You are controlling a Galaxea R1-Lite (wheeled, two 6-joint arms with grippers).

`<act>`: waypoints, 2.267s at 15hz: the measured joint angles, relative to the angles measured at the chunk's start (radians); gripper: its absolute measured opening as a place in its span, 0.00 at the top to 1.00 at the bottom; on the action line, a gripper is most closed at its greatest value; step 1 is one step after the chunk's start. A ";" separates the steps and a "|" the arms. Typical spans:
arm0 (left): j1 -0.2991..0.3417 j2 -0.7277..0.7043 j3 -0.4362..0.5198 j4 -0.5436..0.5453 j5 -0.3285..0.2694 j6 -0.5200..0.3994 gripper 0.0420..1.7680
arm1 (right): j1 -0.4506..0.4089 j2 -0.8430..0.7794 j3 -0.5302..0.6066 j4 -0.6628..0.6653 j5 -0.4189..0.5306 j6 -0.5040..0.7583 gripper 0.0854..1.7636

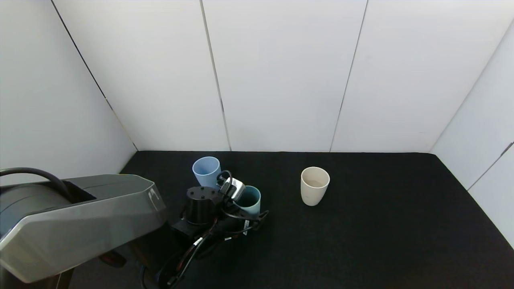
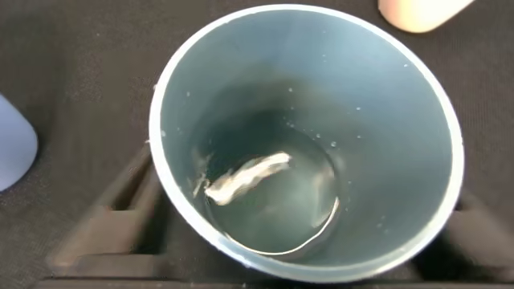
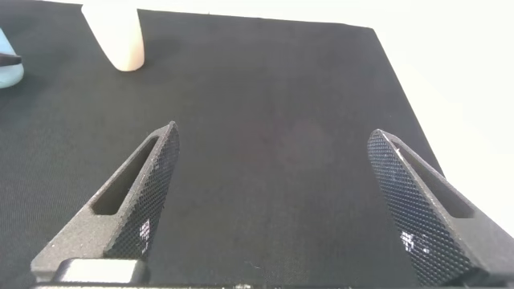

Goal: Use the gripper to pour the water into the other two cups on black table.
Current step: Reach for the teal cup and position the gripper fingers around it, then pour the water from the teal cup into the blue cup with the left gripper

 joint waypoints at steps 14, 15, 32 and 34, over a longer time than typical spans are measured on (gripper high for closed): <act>0.002 -0.016 0.004 0.000 0.000 0.000 0.33 | 0.000 0.000 0.000 0.000 0.000 0.000 0.03; 0.003 -0.026 0.007 0.005 0.000 0.000 0.33 | 0.000 0.000 0.000 0.000 0.000 -0.001 0.03; 0.238 -0.367 -0.170 0.531 -0.020 0.148 0.33 | 0.000 0.000 0.000 0.000 0.000 0.000 0.03; 0.276 -0.373 -0.206 0.571 -0.029 0.157 0.33 | 0.000 0.000 0.000 0.000 0.000 0.000 0.03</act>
